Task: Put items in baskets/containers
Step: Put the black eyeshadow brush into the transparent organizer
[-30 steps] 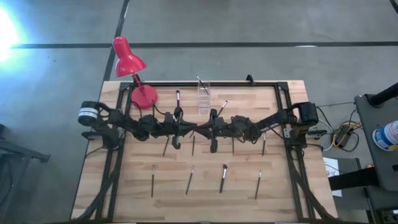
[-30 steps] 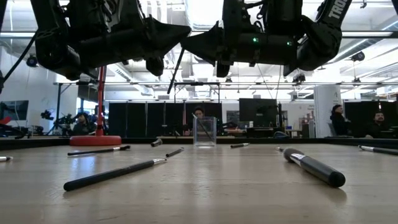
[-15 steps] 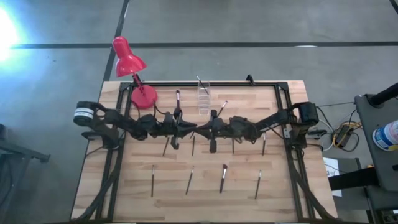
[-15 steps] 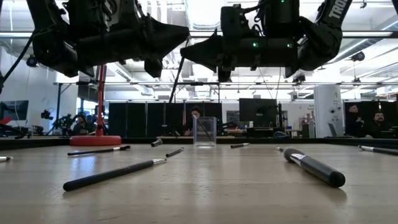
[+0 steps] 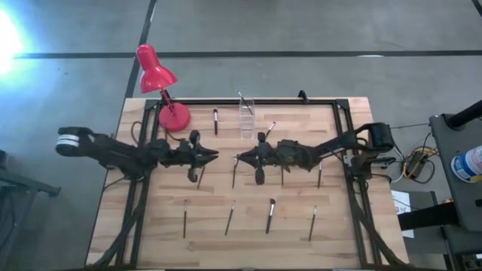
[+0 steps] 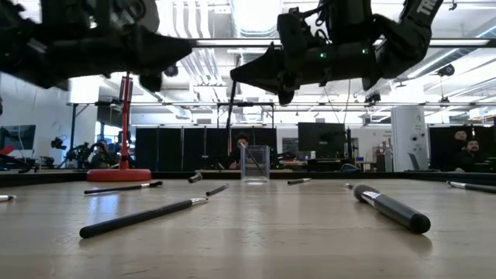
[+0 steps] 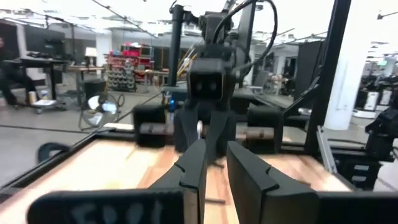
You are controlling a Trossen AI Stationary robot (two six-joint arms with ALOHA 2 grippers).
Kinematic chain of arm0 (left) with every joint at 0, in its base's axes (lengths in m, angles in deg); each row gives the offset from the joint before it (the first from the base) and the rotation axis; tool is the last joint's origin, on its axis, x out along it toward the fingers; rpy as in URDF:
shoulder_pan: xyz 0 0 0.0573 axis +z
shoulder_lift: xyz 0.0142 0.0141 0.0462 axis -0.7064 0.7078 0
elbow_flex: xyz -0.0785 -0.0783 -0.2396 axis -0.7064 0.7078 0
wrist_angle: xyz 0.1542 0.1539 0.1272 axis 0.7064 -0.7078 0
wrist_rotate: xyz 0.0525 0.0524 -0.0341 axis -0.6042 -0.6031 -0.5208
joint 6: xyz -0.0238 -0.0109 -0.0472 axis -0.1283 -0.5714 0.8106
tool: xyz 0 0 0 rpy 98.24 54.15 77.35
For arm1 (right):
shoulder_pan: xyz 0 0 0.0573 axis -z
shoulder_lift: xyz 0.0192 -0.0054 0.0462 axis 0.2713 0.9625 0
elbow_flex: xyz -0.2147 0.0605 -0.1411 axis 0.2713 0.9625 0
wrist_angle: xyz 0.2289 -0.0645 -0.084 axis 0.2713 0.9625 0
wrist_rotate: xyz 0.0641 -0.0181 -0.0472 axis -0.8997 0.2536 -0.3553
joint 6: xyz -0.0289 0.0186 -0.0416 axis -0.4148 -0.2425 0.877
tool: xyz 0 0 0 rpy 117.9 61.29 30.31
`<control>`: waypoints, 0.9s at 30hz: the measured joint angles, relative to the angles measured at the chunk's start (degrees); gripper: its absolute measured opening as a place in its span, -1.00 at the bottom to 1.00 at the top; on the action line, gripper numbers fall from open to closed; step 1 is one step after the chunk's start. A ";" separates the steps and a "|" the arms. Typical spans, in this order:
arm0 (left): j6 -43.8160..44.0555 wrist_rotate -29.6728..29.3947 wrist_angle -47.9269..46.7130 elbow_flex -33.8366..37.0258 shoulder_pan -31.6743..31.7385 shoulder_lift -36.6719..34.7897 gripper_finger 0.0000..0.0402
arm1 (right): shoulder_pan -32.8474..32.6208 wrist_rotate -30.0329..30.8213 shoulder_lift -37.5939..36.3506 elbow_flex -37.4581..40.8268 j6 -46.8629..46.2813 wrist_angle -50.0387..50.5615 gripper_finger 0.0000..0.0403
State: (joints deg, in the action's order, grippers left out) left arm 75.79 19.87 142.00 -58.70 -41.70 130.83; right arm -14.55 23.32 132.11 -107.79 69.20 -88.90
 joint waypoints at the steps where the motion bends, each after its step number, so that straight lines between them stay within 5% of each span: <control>1: -0.15 -0.66 0.11 1.23 0.01 -1.07 -0.72 | 0.08 0.58 -0.99 0.08 0.01 1.62 -0.93; 8: -1.09 -4.82 -0.17 9.49 0.11 -6.56 -0.79 | 3.24 5.30 -10.32 -0.01 0.01 14.50 -0.93; 15: -2.26 -5.65 -6.35 9.23 0.17 -7.40 -0.99 | 10.94 7.60 -16.07 -2.26 -0.96 24.79 -0.94; 21: -2.62 -5.83 -6.04 9.38 0.17 -7.15 -1.00 | 20.09 6.71 -13.98 -11.84 1.10 35.79 -0.94; 27: -3.68 -6.01 -6.31 9.38 0.20 -7.13 -1.00 | 27.94 2.93 -4.36 -24.12 2.80 42.36 -0.94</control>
State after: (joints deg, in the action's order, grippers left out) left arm 72.10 13.86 135.69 -49.32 -41.50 123.70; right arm 13.39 26.24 127.76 -131.91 72.00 -46.54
